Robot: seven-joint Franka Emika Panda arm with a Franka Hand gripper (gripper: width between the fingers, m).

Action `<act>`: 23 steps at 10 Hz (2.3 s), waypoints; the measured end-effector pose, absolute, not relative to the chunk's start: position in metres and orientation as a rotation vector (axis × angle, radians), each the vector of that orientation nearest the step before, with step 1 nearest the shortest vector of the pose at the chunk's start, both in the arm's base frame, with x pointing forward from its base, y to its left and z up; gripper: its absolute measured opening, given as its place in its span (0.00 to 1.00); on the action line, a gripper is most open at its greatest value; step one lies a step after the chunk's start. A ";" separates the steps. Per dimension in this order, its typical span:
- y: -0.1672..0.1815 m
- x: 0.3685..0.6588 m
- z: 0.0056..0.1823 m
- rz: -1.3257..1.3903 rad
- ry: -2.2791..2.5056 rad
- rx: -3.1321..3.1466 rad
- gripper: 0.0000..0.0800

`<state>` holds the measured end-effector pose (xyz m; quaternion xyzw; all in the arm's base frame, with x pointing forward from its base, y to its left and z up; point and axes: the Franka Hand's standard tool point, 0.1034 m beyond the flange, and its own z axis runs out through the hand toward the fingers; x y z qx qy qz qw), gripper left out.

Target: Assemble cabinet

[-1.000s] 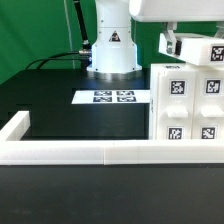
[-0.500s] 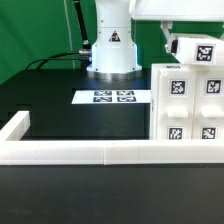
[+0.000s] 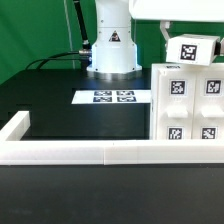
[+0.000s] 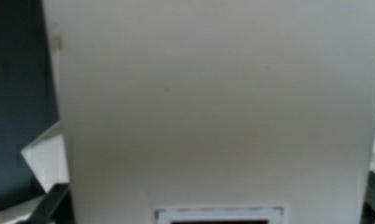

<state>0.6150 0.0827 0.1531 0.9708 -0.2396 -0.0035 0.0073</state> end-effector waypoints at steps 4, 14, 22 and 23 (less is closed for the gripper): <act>0.084 0.615 0.153 -0.011 -1.103 2.929 0.68; 0.084 0.618 0.152 -0.016 -2.344 2.208 0.68; 0.087 0.617 0.150 -0.123 -2.651 1.891 0.68; 0.088 0.617 0.151 -0.123 -2.635 1.917 0.89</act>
Offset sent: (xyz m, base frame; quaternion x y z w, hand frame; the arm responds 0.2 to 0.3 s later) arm 0.0000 0.0000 0.0000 0.0000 0.0000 0.1938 0.9810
